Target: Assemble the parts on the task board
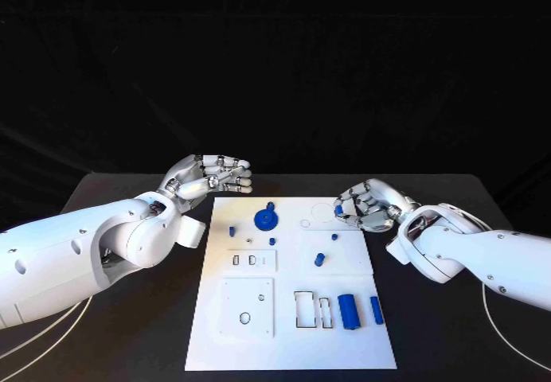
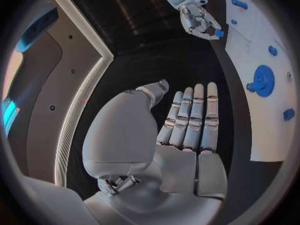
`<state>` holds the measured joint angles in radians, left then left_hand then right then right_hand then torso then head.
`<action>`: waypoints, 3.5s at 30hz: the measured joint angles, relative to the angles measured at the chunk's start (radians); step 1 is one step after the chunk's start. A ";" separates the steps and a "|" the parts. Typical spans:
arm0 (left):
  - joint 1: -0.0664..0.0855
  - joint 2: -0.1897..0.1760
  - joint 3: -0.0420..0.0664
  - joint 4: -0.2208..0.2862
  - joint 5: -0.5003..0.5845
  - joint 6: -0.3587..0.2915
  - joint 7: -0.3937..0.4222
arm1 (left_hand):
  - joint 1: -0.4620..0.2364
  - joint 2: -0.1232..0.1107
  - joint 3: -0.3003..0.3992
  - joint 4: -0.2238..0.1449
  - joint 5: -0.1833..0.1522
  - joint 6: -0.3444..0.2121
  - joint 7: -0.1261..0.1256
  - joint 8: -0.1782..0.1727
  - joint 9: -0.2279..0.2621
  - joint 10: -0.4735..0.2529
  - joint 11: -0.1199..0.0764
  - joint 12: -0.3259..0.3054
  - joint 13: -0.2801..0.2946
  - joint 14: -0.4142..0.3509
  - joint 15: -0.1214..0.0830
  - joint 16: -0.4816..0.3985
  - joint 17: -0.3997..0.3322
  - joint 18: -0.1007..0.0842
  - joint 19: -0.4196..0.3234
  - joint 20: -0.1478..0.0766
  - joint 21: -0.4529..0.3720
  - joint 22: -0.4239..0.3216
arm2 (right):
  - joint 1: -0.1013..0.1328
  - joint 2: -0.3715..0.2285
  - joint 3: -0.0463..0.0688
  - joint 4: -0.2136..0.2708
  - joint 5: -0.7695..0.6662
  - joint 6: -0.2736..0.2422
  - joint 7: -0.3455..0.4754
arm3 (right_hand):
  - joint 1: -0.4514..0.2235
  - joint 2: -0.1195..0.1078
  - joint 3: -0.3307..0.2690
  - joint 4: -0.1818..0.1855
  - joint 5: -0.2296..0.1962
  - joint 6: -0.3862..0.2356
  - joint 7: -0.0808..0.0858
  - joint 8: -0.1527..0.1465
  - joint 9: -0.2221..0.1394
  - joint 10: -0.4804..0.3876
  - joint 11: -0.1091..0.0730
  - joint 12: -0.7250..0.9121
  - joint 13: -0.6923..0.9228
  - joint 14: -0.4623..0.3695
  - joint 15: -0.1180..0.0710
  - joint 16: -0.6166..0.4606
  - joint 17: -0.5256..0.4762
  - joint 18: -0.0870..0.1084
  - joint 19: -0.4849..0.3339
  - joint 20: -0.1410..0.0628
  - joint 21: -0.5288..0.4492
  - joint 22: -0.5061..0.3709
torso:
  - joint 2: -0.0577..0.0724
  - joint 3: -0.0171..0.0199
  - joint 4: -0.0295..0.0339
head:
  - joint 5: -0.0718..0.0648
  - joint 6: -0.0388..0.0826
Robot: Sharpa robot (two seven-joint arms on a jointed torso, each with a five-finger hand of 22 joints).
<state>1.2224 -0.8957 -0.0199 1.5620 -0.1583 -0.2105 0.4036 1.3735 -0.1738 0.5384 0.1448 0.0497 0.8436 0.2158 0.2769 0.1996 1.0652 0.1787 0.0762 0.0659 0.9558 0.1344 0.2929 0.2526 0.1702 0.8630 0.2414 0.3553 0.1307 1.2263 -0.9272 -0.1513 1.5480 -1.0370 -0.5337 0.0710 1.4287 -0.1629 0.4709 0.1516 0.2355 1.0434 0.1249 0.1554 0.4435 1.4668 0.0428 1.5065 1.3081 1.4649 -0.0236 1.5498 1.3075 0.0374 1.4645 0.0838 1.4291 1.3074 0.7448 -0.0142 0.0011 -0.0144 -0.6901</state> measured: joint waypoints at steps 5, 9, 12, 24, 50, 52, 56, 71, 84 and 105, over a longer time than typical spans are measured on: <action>0.000 0.001 -0.001 -0.004 0.000 0.001 0.000 | -0.005 -0.005 0.000 0.000 0.000 0.000 0.000 0.000 0.000 0.000 0.000 0.000 0.000 0.000 0.000 0.000 0.001 0.000 0.000 0.000 -0.004 -0.001 | 0.003 0.041 0.000 0.060 -0.029 -0.010 -0.069 | -0.011 0.000 0.000 0.000 0.005 0.000 0.000 0.000 0.000 0.000 0.000 0.000 0.000 0.000 0.000 0.000 0.000 0.000 0.000 0.000 0.000 0.000 | 0.000 0.0003 0.0012 | 0.003 -0.002; 0.000 0.004 -0.001 -0.008 0.000 0.002 -0.001 | -0.005 -0.005 0.000 0.000 0.000 0.000 0.000 0.000 0.000 0.000 0.000 0.000 0.000 0.000 0.000 0.000 0.001 0.000 0.000 0.000 -0.004 -0.001 | 0.003 0.097 0.000 0.097 -0.056 -0.013 -0.135 | -0.016 0.003 0.000 0.000 0.005 0.000 0.000 0.000 0.000 0.000 0.000 0.000 0.000 0.000 0.000 0.000 0.000 0.000 0.000 0.000 0.000 0.000 | 0.000 0.0003 0.0018 | 0.010 -0.005; -0.001 0.005 -0.002 -0.012 0.000 0.003 -0.001 | -0.005 -0.005 0.000 0.000 0.000 0.000 0.000 0.000 0.000 0.000 0.000 0.000 0.000 0.000 0.000 0.000 0.001 0.000 0.000 0.000 -0.004 -0.001 | -0.001 0.142 -0.001 0.110 -0.075 -0.012 -0.181 | -0.018 0.005 0.003 0.003 0.005 0.000 0.000 0.000 0.000 0.000 0.000 0.000 0.000 0.000 0.000 0.000 0.000 0.000 0.000 0.000 0.000 0.000 | 0.000 -0.0004 0.0024 | 0.014 -0.007; -0.001 0.015 -0.003 -0.020 0.000 0.006 -0.002 | -0.005 -0.005 0.000 0.000 0.000 0.000 0.000 -0.004 0.000 0.000 0.000 0.000 0.000 0.000 0.000 0.000 0.002 0.000 0.000 0.000 -0.004 -0.001 | -0.041 0.277 -0.004 0.104 -0.148 -0.003 -0.287 | -0.031 0.001 0.006 0.000 0.005 -0.002 -0.002 0.000 0.000 0.000 -0.007 0.000 0.000 0.004 -0.004 0.000 0.000 0.000 0.000 0.000 0.000 0.001 | 0.003 -0.0016 0.0018 | 0.031 -0.013; -0.001 0.015 -0.003 -0.020 0.000 0.010 -0.006 | -0.005 -0.005 0.000 0.000 0.000 0.000 0.000 -0.004 0.000 0.000 0.000 0.000 0.000 0.000 0.000 0.000 0.002 0.000 0.000 0.000 -0.004 -0.001 | -0.075 0.346 -0.007 0.069 -0.249 0.042 -0.381 | -0.050 -0.008 0.005 0.000 0.002 -0.005 -0.006 0.011 0.000 0.000 -0.007 -0.005 -0.001 0.000 -0.007 0.000 0.000 0.000 0.004 -0.004 0.005 0.000 | 0.004 -0.0009 0.0023 | 0.039 -0.032; -0.001 0.015 -0.003 -0.020 0.000 0.010 -0.006 | -0.005 -0.005 0.000 0.000 0.000 0.000 0.000 -0.004 0.000 0.000 0.000 0.000 0.000 0.000 0.000 0.000 0.002 0.000 0.000 0.000 -0.004 -0.001 | -0.076 0.346 -0.007 0.069 -0.252 0.044 -0.383 | -0.053 -0.008 0.005 0.000 0.002 -0.005 -0.006 0.012 0.000 0.000 -0.007 -0.005 -0.001 0.000 -0.007 0.000 0.000 0.000 0.004 -0.004 0.005 0.000 | 0.004 -0.0006 0.0024 | 0.040 -0.033; -0.001 0.015 -0.003 -0.020 0.000 0.011 -0.006 | -0.005 -0.005 0.000 0.000 0.000 0.000 0.000 -0.004 0.000 0.000 0.000 0.000 0.000 0.000 0.000 0.000 0.002 0.000 0.000 0.000 -0.004 -0.001 | -0.077 0.348 -0.007 0.068 -0.260 0.046 -0.387 | -0.062 -0.017 0.005 0.000 0.002 -0.007 -0.008 0.027 0.001 0.000 -0.007 -0.005 -0.001 0.000 -0.007 0.000 0.000 0.000 0.004 -0.004 0.005 0.000 | 0.004 -0.0001 0.0024 | 0.041 -0.036; -0.001 0.015 -0.003 -0.022 0.000 0.012 -0.007 | -0.005 -0.005 0.000 0.000 0.000 0.000 0.000 -0.004 0.000 0.000 0.000 0.000 0.000 0.000 0.000 0.000 0.001 0.000 0.000 0.000 -0.004 -0.001 | -0.078 0.349 -0.006 0.065 -0.283 0.045 -0.396 | -0.079 -0.035 0.005 0.000 0.000 -0.005 -0.010 0.039 0.033 0.000 -0.007 -0.010 -0.001 0.000 -0.007 0.000 0.000 0.000 0.004 -0.003 0.005 0.000 | 0.003 0.0002 0.0017 | 0.045 -0.038; -0.001 0.015 -0.003 -0.023 0.000 0.012 -0.008 | -0.005 -0.005 0.000 0.000 0.000 0.000 0.000 -0.004 0.000 0.000 0.000 0.000 0.000 0.000 0.000 0.000 0.001 0.000 0.000 0.000 -0.004 -0.001 | -0.079 0.349 -0.007 0.062 -0.289 0.046 -0.398 | -0.096 -0.052 0.000 0.000 0.001 -0.036 0.000 0.025 0.031 0.000 -0.007 -0.026 -0.001 0.000 -0.007 0.000 0.000 0.000 0.003 -0.003 -0.003 0.000 | 0.003 -0.0005 0.0017 | 0.046 -0.039; -0.001 0.016 -0.003 -0.026 0.000 0.014 -0.012 | -0.009 -0.001 0.000 0.000 0.000 0.000 0.000 -0.004 0.000 0.000 0.000 -0.005 0.000 0.000 0.000 -0.004 0.005 0.000 0.000 0.000 -0.004 -0.003 | -0.081 0.349 -0.009 0.060 -0.288 0.052 -0.400 | -0.132 -0.088 -0.043 0.022 0.001 -0.083 0.020 0.002 0.021 -0.002 0.013 -0.056 -0.001 0.001 0.009 0.000 0.000 0.000 0.003 0.004 -0.016 0.000 | 0.003 -0.0007 0.0017 | 0.045 -0.041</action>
<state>1.2212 -0.8800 -0.0228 1.5357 -0.1584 -0.1961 0.3919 1.3643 -0.1752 0.5384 0.1448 0.0497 0.8436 0.2158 0.2725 0.1996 1.0652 0.1787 0.0715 0.0659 0.9558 0.1344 0.2885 0.2572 0.1702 0.8630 0.2414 0.3514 0.1280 1.1449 -0.5779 -0.1601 1.6077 -1.3253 -0.4815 -0.3290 1.2964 -0.2508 0.4276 0.1732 0.2362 0.9606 0.1451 0.1571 0.4642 1.4651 0.0559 1.4509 1.3073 1.4664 -0.0143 1.5498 1.3074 0.0372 1.4679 0.0880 1.4134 1.3073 0.7479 -0.0149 0.0028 0.0304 -0.7313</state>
